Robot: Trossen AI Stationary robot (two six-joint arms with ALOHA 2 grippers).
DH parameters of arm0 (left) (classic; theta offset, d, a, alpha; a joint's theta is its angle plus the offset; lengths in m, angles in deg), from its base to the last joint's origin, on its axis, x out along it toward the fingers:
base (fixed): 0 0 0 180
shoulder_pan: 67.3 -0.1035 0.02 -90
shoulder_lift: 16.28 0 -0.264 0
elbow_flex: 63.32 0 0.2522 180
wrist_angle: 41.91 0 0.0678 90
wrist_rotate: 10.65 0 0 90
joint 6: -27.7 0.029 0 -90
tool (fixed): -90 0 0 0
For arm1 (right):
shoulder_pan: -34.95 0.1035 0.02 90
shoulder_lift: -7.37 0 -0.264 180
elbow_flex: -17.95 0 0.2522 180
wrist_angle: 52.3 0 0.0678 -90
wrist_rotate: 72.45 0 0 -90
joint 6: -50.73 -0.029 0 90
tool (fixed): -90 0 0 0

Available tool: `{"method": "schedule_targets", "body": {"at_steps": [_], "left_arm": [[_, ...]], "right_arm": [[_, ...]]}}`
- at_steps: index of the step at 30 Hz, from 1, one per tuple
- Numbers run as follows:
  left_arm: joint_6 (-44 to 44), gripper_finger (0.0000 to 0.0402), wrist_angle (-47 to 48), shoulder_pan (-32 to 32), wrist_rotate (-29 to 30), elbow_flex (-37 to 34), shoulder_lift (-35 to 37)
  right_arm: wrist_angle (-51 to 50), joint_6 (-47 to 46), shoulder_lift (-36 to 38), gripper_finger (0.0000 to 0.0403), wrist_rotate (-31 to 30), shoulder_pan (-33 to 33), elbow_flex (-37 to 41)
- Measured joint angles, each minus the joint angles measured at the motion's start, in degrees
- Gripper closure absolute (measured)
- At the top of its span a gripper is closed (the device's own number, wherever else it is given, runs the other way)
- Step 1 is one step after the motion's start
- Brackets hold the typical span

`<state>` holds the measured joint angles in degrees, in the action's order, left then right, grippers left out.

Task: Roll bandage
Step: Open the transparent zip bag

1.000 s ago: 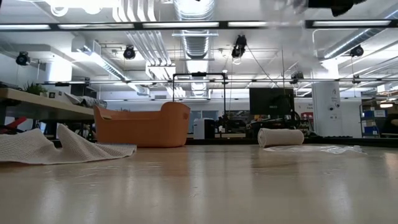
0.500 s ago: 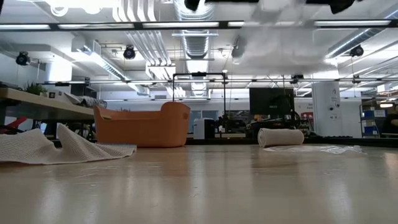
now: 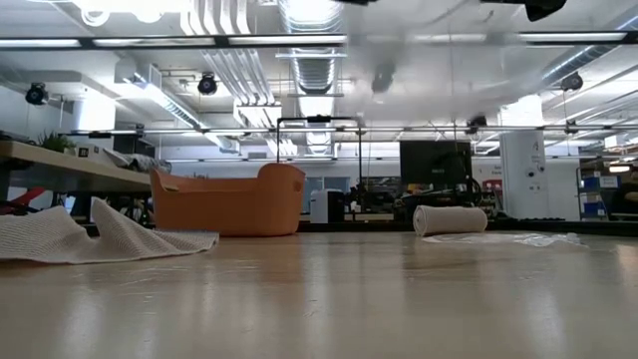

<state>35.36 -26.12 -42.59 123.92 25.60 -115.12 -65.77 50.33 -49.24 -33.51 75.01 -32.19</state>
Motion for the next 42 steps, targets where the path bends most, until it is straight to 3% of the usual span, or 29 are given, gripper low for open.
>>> {"method": "schedule_targets", "body": {"at_steps": [2,6,11,22,26,30,36,42], "left_arm": [[2.1,0.0265,-0.7,1.8,3.2,0.0,0.4],[7.9,0.0218,-9.5,4.4,3.6,0.0,0.7],[8.4,0.0191,-17.1,3.8,-2.7,0.0,-0.6],[1.7,0.0201,-13.5,-0.2,-6.0,0.5,-3.4],[-0.2,0.0201,-8.1,-1.4,-6.4,3.4,-6.1],[-3.9,0.0205,-2.2,-3.1,-4.8,7.2,-9.2],[-2.6,0.0218,3.7,-3.5,-3.5,11.8,-12.7],[-3.8,0.0241,7.4,-3.6,-7.7,13.4,-13.6]], "right_arm": [[0.0,-0.6,0.2,0.0403,0.0,0.0,0.0],[0.0,-1.1,0.3,0.0403,0.1,0.0,0.0],[-0.1,-2.5,0.3,0.0403,0.1,0.0,0.0],[0.0,-2.7,0.3,0.0403,0.1,-0.3,0.0],[0.3,-3.8,0.0,0.0403,0.1,-1.3,0.0],[1.3,-4.9,-1.3,0.0403,3.5,-2.7,0.0],[2.2,-4.1,-2.8,0.0403,5.3,-3.0,0.0],[6.5,-1.5,-2.5,0.0403,9.4,-3.0,0.0]]}}
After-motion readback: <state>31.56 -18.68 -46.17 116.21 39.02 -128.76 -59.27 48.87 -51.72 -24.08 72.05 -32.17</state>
